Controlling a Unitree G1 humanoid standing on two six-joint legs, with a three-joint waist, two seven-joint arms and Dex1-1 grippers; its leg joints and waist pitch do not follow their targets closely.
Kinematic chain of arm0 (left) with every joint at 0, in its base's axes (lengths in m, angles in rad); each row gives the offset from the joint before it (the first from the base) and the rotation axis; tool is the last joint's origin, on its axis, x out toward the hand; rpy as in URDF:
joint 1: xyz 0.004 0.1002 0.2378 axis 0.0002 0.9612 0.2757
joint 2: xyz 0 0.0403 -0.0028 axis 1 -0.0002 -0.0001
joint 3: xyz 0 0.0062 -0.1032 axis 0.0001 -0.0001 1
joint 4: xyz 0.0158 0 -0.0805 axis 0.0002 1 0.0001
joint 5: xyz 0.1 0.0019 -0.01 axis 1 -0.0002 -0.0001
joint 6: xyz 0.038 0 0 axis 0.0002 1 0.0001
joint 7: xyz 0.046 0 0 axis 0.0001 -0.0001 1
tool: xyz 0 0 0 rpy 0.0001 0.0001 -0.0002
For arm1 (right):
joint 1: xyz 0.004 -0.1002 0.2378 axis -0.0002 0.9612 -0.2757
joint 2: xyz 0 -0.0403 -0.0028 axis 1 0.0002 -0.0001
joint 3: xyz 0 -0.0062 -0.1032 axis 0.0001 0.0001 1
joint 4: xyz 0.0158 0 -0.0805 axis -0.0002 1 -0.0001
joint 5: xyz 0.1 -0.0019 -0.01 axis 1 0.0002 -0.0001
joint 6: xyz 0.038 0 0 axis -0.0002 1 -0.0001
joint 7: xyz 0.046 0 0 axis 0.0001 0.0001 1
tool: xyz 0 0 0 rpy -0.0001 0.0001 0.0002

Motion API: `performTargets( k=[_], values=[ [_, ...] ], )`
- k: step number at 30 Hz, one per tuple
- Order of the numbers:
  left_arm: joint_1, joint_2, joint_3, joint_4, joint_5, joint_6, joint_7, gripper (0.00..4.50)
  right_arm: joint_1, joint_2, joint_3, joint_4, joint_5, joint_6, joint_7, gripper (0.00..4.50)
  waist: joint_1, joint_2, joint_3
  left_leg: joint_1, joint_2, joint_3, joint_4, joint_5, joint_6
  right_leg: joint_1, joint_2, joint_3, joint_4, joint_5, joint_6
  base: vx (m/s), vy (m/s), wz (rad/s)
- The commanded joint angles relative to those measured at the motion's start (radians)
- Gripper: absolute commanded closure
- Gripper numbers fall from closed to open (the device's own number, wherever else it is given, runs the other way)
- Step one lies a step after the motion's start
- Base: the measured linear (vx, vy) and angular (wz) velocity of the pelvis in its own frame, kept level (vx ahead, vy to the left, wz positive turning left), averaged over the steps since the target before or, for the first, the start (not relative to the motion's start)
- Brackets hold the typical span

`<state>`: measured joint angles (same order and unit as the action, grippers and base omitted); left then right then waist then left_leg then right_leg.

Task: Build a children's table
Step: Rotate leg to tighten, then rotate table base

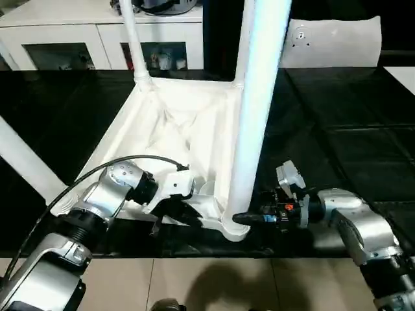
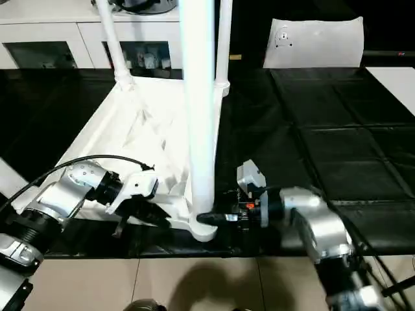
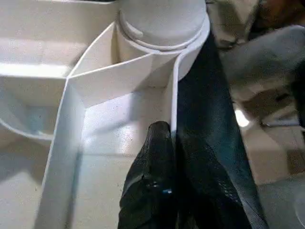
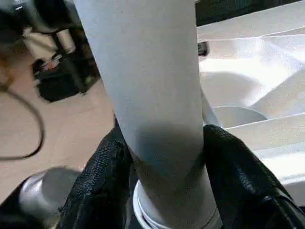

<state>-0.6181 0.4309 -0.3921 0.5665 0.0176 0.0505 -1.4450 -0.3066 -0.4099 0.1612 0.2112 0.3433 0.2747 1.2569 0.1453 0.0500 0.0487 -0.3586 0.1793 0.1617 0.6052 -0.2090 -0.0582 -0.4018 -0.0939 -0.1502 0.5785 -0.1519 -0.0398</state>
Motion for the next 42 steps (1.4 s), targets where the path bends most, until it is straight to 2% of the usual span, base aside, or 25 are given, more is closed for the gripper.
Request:
performTargets(
  k=[1,2,3,4,6,7,9,11,13,16,18,19,21,23,25,29,32,34,35,36,37,38,40,41,42],
  values=[
    [-0.022,-0.092,0.036,-0.011,-0.017,0.093,0.142,4.50,0.002,0.089,-0.020,-0.035,-0.044,0.035,-0.228,2.57,-0.008,-0.003,-0.069,0.004,0.057,-0.013,-0.073,-0.150,0.050,0.061,-0.079,0.064,-0.079,-0.386,-0.095,0.000,0.000,0.00],
    [-0.023,-0.095,0.038,-0.011,-0.017,0.098,0.147,4.50,0.002,0.093,-0.021,-0.035,-0.046,0.037,-0.238,2.57,-0.017,-0.004,-0.060,0.008,0.055,-0.014,-0.077,-0.184,0.030,0.055,-0.077,0.060,-0.090,-0.443,-0.082,0.000,0.000,0.00],
    [-0.029,-0.120,0.048,-0.010,-0.018,0.128,0.188,4.50,0.000,0.125,-0.032,-0.034,-0.060,0.057,-0.312,2.57,-0.022,-0.007,-0.062,0.018,0.047,-0.014,-0.075,-0.213,0.013,0.059,-0.081,0.054,-0.100,-0.508,-0.058,0.000,0.000,0.00],
    [-0.030,-0.124,0.049,-0.010,-0.018,0.133,0.195,4.50,-0.001,0.131,-0.034,-0.034,-0.062,0.060,-0.324,2.57,-0.026,0.001,-0.063,0.015,0.046,-0.018,-0.077,-0.215,0.006,0.061,-0.081,0.054,-0.098,-0.511,-0.053,0.000,0.000,0.00],
    [-0.043,-0.160,0.064,0.001,-0.017,0.165,0.254,4.50,-0.008,0.175,-0.047,-0.029,-0.074,0.080,-0.408,2.57,-0.052,-0.005,-0.061,0.007,0.041,-0.020,-0.077,-0.235,0.014,0.065,-0.074,0.046,-0.108,-0.519,-0.025,0.000,0.000,0.00],
    [-0.048,-0.172,0.069,0.006,-0.017,0.174,0.273,4.50,-0.010,0.189,-0.050,-0.027,-0.078,0.086,-0.433,2.57,-0.059,-0.005,-0.062,0.008,0.040,-0.019,-0.076,-0.236,0.014,0.064,-0.074,0.046,-0.109,-0.523,-0.023,0.000,0.000,0.00],
    [-0.091,-0.244,0.103,0.062,-0.011,0.205,0.415,4.50,-0.042,0.286,-0.073,0.000,-0.123,0.121,-0.631,2.57,-0.077,0.004,-0.063,0.005,0.029,-0.018,-0.069,-0.215,0.018,0.061,-0.071,0.041,-0.112,-0.523,-0.024,0.000,0.000,0.00],
    [-0.115,-0.284,0.128,0.090,0.000,0.221,0.504,4.50,-0.062,0.339,-0.089,0.019,-0.155,0.136,-0.743,2.57,-0.087,-0.002,-0.063,0.005,0.024,-0.016,-0.066,-0.211,0.023,0.062,-0.067,0.035,-0.119,-0.534,-0.012,0.000,0.000,0.00],
    [-0.132,-0.313,0.149,0.109,0.004,0.227,0.566,4.50,-0.083,0.377,-0.104,0.042,-0.181,0.142,-0.833,2.57,-0.092,-0.001,-0.067,0.005,0.024,-0.017,-0.066,-0.194,0.030,0.063,-0.067,0.035,-0.119,-0.515,-0.011,0.000,0.000,0.00],
    [-0.143,-0.331,0.159,0.119,0.011,0.222,0.611,4.50,-0.102,0.407,-0.117,0.064,-0.199,0.128,-0.906,2.57,-0.099,0.003,-0.076,-0.004,0.033,-0.022,-0.069,-0.138,0.048,0.068,-0.066,0.047,-0.095,-0.374,-0.052,0.000,0.000,0.00],
    [-0.143,-0.331,0.159,0.119,0.014,0.212,0.615,4.50,-0.100,0.410,-0.119,0.060,-0.205,0.112,-0.917,2.57,-0.098,0.004,-0.083,-0.009,0.040,-0.023,-0.066,-0.083,0.070,0.071,-0.069,0.053,-0.078,-0.264,-0.087,0.000,0.000,0.00],
    [-0.144,-0.330,0.154,0.124,0.019,0.194,0.612,4.50,-0.097,0.414,-0.118,0.052,-0.217,0.103,-0.923,2.22,-0.098,0.006,-0.083,-0.013,0.042,-0.024,-0.064,-0.053,0.087,0.073,-0.070,0.057,-0.067,-0.193,-0.117,0.000,0.000,0.00],
    [-0.132,-0.311,0.141,0.123,0.024,0.160,0.582,4.50,-0.076,0.407,-0.124,0.022,-0.215,0.103,-0.910,1.86,-0.097,0.010,-0.083,-0.011,0.041,-0.021,-0.062,-0.049,0.106,0.074,-0.072,0.058,-0.063,-0.152,-0.149,0.000,0.000,0.00],
    [-0.125,-0.303,0.135,0.119,0.024,0.143,0.565,4.50,-0.066,0.402,-0.130,0.009,-0.211,0.101,-0.907,1.66,-0.097,0.009,-0.081,-0.011,0.043,-0.020,-0.063,-0.062,0.111,0.074,-0.071,0.058,-0.064,-0.160,-0.151,0.000,0.000,0.00],
    [-0.101,-0.281,0.123,0.100,0.022,0.098,0.517,4.50,-0.032,0.383,-0.154,-0.033,-0.192,0.087,-0.903,1.66,-0.095,0.012,-0.080,-0.009,0.045,-0.021,-0.064,-0.068,0.109,0.074,-0.073,0.059,-0.064,-0.168,-0.150,0.000,0.000,0.00],
    [-0.070,-0.279,0.140,0.066,-0.004,0.062,0.503,4.50,0.013,0.337,-0.174,-0.083,-0.174,0.051,-0.862,1.29,-0.081,0.015,-0.078,-0.005,0.051,-0.020,-0.066,-0.092,0.099,0.074,-0.076,0.062,-0.065,-0.181,-0.149,0.000,0.000,0.00],
    [-0.048,-0.288,0.165,0.035,-0.033,0.063,0.508,4.50,0.047,0.294,-0.178,-0.123,-0.148,0.029,-0.791,0.98,-0.073,0.008,-0.075,-0.008,0.046,-0.015,-0.066,-0.105,0.101,0.075,-0.075,0.062,-0.068,-0.225,-0.133,0.000,0.000,0.00],
    [-0.016,-0.287,0.175,-0.012,-0.055,0.066,0.500,3.95,0.093,0.232,-0.172,-0.195,-0.099,0.040,-0.675,0.75,-0.069,0.008,-0.075,-0.009,0.047,-0.016,-0.065,-0.097,0.109,0.075,-0.075,0.062,-0.069,-0.241,-0.121,0.000,0.000,0.00],
    [0.000,-0.286,0.179,-0.034,-0.067,0.067,0.495,3.95,0.113,0.202,-0.169,-0.229,-0.080,0.048,-0.626,0.75,-0.061,0.004,-0.077,-0.011,0.052,-0.015,-0.062,-0.083,0.122,0.076,-0.080,0.066,-0.065,-0.220,-0.126,0.000,0.000,0.00],
    [0.002,-0.286,0.180,-0.037,-0.070,0.067,0.494,3.86,0.116,0.197,-0.169,-0.235,-0.077,0.049,-0.618,0.55,-0.053,0.010,-0.079,-0.009,0.056,-0.016,-0.061,-0.071,0.133,0.071,-0.078,0.066,-0.063,-0.209,-0.131,0.000,0.000,0.00],
    [0.009,-0.286,0.181,-0.047,-0.075,0.068,0.493,3.74,0.126,0.184,-0.167,-0.251,-0.070,0.054,-0.599,0.49,-0.054,0.007,-0.079,-0.010,0.056,-0.016,-0.061,-0.069,0.136,0.069,-0.077,0.065,-0.062,-0.205,-0.133,0.000,0.000,0.00],
    [0.024,-0.283,0.183,-0.066,-0.084,0.069,0.486,3.60,0.140,0.156,-0.162,-0.278,-0.056,0.062,-0.558,0.42,-0.054,0.000,-0.076,-0.010,0.054,-0.015,-0.063,-0.076,0.134,0.071,-0.074,0.063,-0.065,-0.222,-0.127,0.000,0.000,0.00],
    [0.074,-0.277,0.186,-0.139,-0.108,0.084,0.466,3.48,0.170,0.092,-0.155,-0.333,-0.019,0.082,-0.477,0.20,-0.051,-0.003,-0.073,-0.013,0.053,-0.014,-0.064,-0.090,0.130,0.074,-0.079,0.064,-0.068,-0.272,-0.109,0.000,0.000,0.00],
    [0.086,-0.278,0.187,-0.157,-0.111,0.089,0.465,3.48,0.175,0.082,-0.154,-0.342,-0.010,0.086,-0.468,0.20,-0.054,-0.009,-0.071,-0.015,0.049,-0.012,-0.064,-0.096,0.132,0.074,-0.076,0.063,-0.075,-0.304,-0.094,0.000,0.000,0.00],
    [0.086,-0.278,0.187,-0.157,-0.111,0.089,0.465,3.29,0.175,0.082,-0.154,-0.342,-0.010,0.086,-0.468,0.04,-0.055,-0.005,-0.069,-0.013,0.046,-0.010,-0.065,-0.104,0.127,0.068,-0.074,0.061,-0.082,-0.347,-0.076,0.000,0.000,0.00]
  ],
)
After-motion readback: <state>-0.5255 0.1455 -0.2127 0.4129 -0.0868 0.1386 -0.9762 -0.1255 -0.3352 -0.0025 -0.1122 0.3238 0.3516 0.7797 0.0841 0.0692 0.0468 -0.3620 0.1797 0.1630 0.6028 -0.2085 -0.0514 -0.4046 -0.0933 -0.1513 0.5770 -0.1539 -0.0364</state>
